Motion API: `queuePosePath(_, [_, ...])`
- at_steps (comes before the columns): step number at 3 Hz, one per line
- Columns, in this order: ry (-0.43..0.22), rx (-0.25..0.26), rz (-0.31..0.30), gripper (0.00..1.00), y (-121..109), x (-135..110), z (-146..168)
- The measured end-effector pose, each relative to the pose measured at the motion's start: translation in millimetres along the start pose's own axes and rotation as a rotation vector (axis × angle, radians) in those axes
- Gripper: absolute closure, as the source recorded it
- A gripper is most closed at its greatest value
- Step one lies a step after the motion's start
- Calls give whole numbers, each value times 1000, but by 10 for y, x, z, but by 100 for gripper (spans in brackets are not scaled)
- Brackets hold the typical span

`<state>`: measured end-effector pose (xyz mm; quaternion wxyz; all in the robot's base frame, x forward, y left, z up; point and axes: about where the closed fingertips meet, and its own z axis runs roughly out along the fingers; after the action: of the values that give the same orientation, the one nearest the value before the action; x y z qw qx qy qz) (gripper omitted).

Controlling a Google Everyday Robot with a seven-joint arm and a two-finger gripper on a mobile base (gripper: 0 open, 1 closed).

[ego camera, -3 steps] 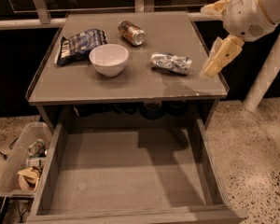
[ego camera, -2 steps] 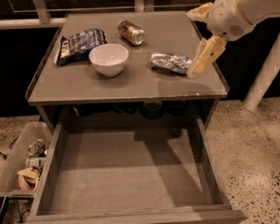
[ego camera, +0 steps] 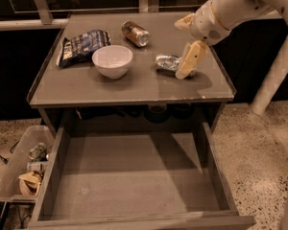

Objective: Place redbull can into top drawer

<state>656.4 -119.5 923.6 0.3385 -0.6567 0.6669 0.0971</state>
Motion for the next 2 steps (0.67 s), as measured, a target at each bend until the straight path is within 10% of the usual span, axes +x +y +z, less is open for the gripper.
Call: queuePosePath(2, [30, -32, 60, 0, -116, 264, 384])
